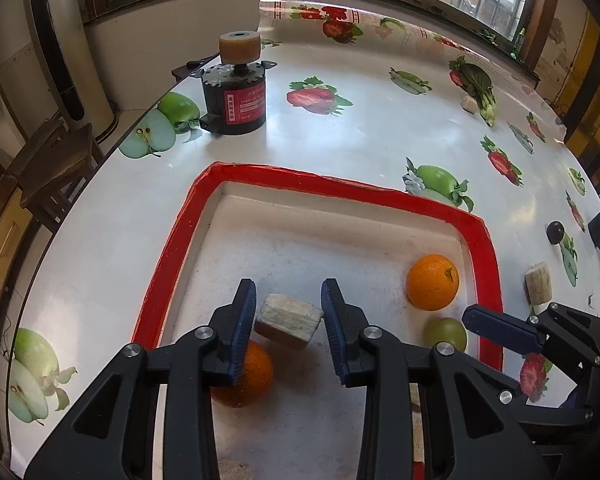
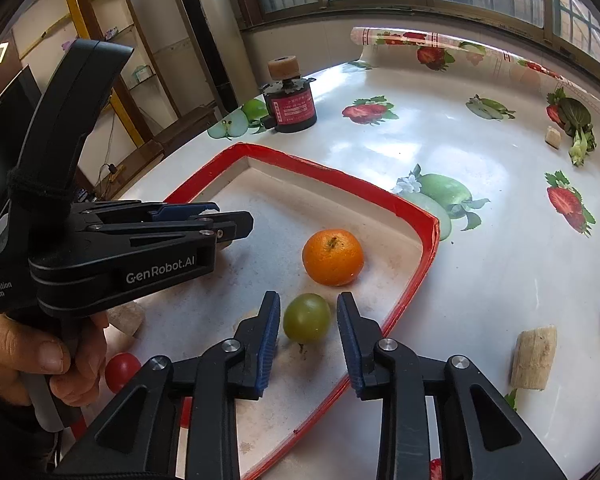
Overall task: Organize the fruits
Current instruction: 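Open the left tool to drop the cube while the right tool releases the grape, then move both open tools toward the dark plum and wooden cylinder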
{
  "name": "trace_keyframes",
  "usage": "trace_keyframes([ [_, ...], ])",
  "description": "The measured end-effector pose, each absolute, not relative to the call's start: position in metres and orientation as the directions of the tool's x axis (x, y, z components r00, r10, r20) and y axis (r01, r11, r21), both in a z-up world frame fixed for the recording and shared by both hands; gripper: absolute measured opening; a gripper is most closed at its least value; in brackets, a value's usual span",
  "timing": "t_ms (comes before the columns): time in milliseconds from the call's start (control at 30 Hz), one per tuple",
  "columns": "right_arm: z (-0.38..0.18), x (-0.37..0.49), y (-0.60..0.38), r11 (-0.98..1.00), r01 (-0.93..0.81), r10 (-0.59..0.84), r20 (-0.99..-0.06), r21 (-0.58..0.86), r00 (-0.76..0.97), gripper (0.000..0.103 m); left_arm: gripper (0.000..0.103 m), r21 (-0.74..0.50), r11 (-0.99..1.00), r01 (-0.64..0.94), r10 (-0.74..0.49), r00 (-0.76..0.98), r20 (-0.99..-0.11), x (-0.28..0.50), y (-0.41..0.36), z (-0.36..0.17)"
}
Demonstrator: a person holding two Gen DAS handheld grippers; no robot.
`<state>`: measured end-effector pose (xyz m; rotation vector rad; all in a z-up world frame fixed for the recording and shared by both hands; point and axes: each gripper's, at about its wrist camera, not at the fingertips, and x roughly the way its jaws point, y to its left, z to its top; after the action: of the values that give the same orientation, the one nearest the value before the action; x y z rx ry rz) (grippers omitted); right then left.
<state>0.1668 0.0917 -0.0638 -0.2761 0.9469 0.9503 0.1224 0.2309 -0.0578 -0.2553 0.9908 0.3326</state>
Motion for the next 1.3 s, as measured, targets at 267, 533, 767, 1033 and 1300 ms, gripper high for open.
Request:
trace_keyframes([
  [267, -0.049, 0.162, 0.08, 0.59, -0.789, 0.58, -0.77, 0.173, 0.265, 0.038, 0.044, -0.066, 0.915, -0.399, 0.17, 0.528, -0.832, 0.108, 0.229, -0.044],
  [533, -0.033, 0.162, 0.048, 0.623, -0.764, 0.584, -0.75, 0.168, 0.312, 0.043, 0.044, -0.076, 0.922, -0.38, 0.158, 0.546, -0.822, 0.1, 0.214, -0.034],
  [767, -0.03, 0.169, 0.011, 0.667, -0.726, 0.567, -0.747, 0.168, 0.347, 0.043, 0.052, -0.109, 0.932, -0.347, 0.12, 0.575, -0.809, 0.095, 0.194, -0.023],
  [1033, -0.031, 0.175, -0.031, 0.713, -0.682, 0.536, -0.752, 0.16, 0.384, 0.044, 0.054, -0.118, 0.951, -0.284, 0.079, 0.598, -0.798, 0.095, 0.161, -0.014],
  [1300, -0.031, 0.181, -0.066, 0.752, -0.638, 0.515, -0.752, 0.166, 0.411, 0.044, 0.054, -0.119, 0.966, -0.231, 0.046, 0.602, -0.797, 0.097, 0.129, -0.011],
])
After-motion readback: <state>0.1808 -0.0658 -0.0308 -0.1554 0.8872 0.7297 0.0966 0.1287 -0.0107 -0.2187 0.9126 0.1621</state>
